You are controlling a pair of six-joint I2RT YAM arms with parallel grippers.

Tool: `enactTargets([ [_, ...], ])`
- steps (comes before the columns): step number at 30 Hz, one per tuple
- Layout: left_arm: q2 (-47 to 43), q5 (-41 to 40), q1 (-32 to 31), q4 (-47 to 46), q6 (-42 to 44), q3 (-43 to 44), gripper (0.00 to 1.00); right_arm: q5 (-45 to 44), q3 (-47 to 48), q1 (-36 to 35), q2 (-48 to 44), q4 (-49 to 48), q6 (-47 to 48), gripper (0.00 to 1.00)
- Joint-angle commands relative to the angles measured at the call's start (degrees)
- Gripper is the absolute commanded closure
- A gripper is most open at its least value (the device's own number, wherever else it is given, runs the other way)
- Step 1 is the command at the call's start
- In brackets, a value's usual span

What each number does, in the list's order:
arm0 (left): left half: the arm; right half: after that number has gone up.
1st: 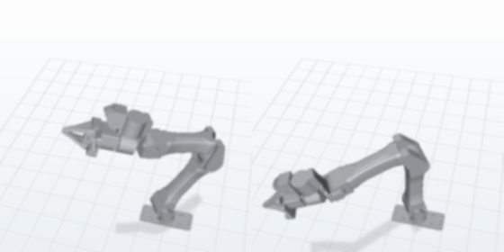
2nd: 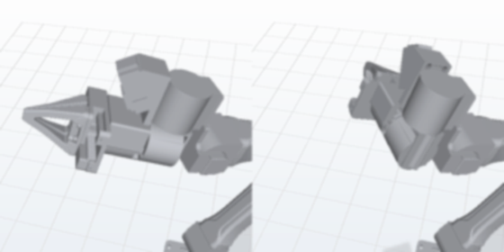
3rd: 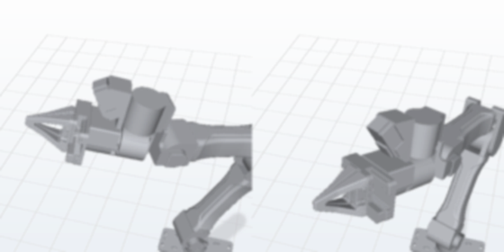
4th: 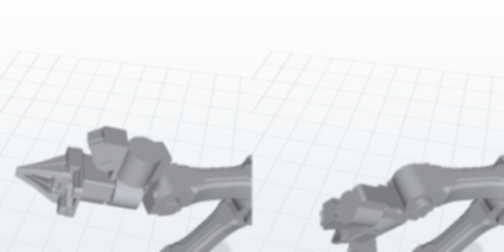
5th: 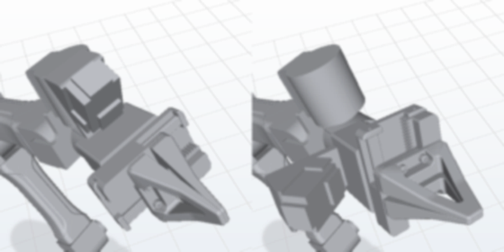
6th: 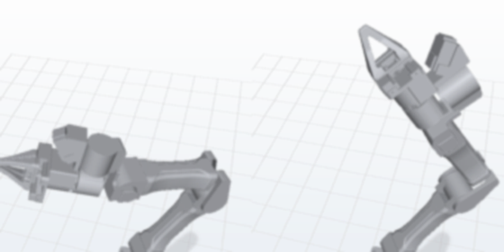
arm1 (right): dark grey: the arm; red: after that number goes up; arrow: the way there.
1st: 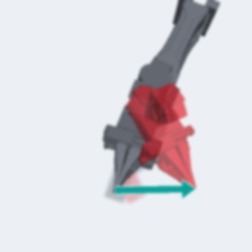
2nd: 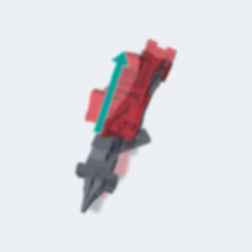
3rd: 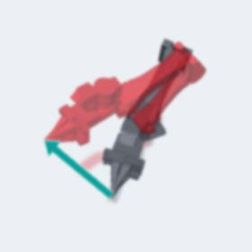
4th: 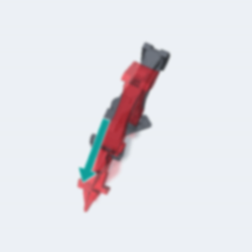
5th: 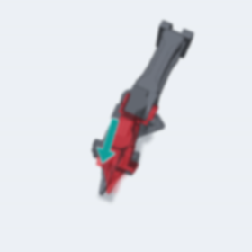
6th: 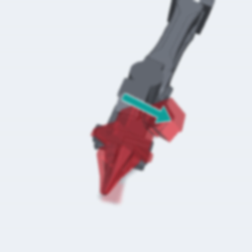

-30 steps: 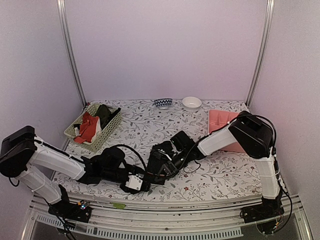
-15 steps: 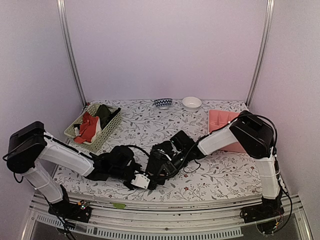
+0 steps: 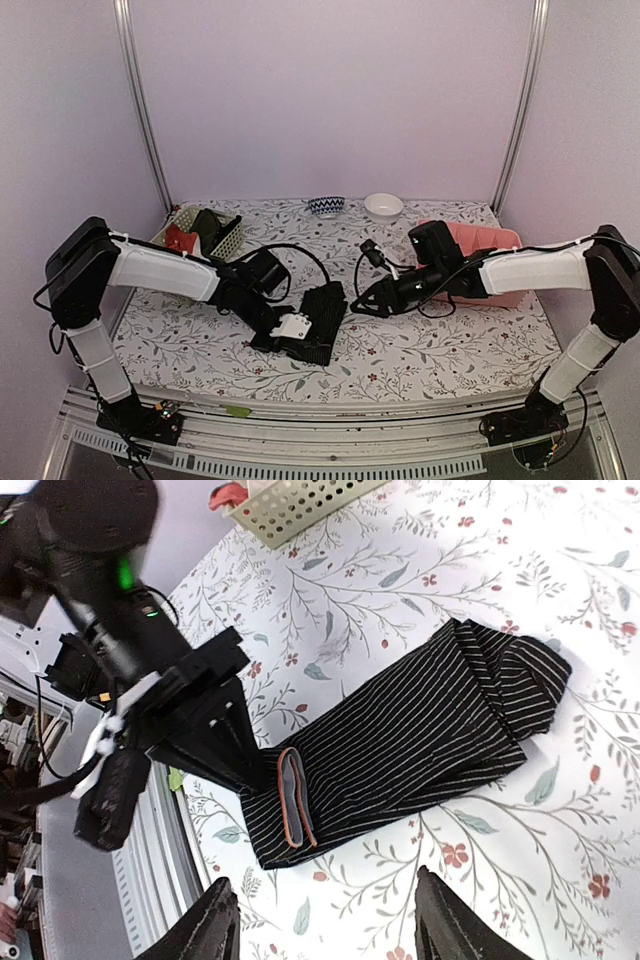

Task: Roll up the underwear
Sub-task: Roll the underwear at the center of the board.

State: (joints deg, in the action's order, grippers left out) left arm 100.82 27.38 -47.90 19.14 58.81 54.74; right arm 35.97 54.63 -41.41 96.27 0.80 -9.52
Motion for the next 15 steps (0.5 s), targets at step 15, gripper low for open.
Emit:
enactTargets([
  [15, 28.35, 14.86, 7.26, 43.44, 6.78, 26.57, 0.98, -27.07, -10.93, -18.92, -8.97, -4.83, 0.90, 0.38],
])
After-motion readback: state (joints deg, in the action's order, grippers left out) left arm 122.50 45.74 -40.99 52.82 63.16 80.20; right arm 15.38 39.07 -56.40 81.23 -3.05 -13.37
